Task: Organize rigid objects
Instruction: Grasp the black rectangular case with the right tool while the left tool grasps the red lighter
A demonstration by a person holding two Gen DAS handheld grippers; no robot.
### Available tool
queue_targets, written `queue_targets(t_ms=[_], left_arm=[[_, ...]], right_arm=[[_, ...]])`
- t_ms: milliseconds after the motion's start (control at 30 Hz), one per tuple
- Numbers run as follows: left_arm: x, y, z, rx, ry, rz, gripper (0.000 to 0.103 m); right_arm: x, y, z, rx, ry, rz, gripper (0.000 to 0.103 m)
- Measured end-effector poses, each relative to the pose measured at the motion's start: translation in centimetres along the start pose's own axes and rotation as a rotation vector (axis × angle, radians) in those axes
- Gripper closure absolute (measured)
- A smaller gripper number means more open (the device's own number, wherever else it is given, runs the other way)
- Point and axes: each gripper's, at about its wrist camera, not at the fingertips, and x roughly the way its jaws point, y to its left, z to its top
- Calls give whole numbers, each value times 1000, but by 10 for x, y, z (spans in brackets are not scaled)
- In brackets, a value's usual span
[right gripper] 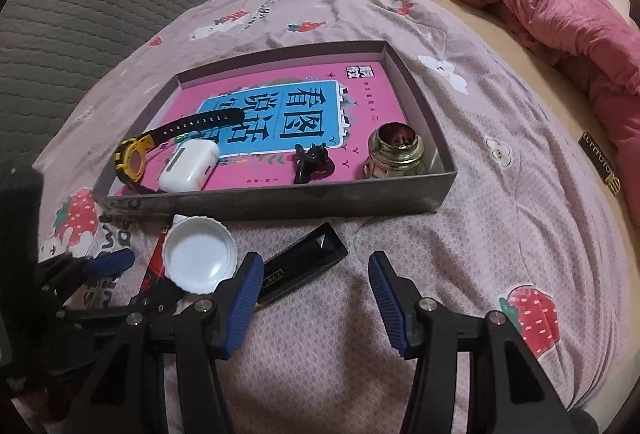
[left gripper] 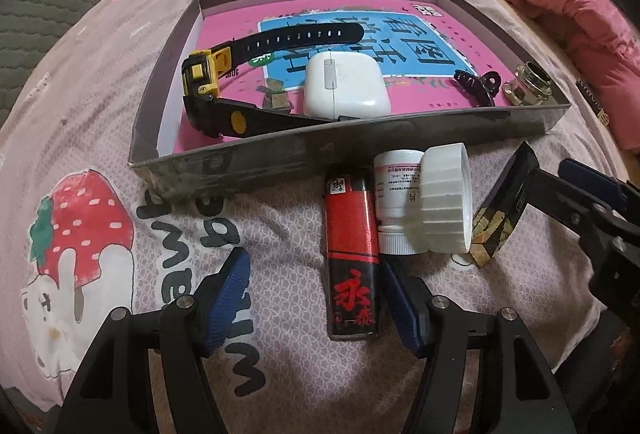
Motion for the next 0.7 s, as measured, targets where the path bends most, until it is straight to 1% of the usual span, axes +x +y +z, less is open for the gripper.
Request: queue_targets(t_ms=[133,200,300,433,500,567,700], left_arm=[[-5,2,-8,-4,-19,6,39],[-7,6,-7,-21,-32,12,46],[-10,13,-6,-59,-38,5,52],[-9,14,-5,-58,-42,6,53],[-8,14,-4,-58,-44,6,54],[-7,15,-2,-66,-46,0,55],[-6,18,0,-86,-48,-19,55]], right_arm=[[6,7,0,9,15,-21,49],[10,11,0,18,28,-32,49],[16,14,1,60,48,-29,49],[30,17,4,109,87,-40,49],[36,21,3,99,101,-58,48],[39,29,1,56,85,-88,49],[38,33,-1,9,58,-91,57]])
